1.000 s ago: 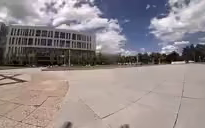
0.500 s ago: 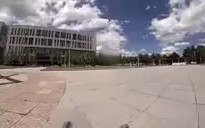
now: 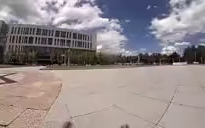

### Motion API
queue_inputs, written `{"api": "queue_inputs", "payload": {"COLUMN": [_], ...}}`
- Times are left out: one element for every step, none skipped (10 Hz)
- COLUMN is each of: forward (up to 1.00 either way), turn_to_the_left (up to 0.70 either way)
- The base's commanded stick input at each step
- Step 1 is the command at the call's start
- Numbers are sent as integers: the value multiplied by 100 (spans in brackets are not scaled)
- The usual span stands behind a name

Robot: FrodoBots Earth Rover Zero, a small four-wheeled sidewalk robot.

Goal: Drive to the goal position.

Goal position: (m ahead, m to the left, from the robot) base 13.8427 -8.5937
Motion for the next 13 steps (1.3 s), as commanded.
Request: {"api": "queue_inputs", "payload": {"forward": [70, 70, 70, 70, 70, 70, 70, 70, 70, 70, 70, 70, 70], "turn_to_the_left": [0, 0, 0, 0, 0, 0, -4, -34, -34, -35, -35, -35, -31]}}
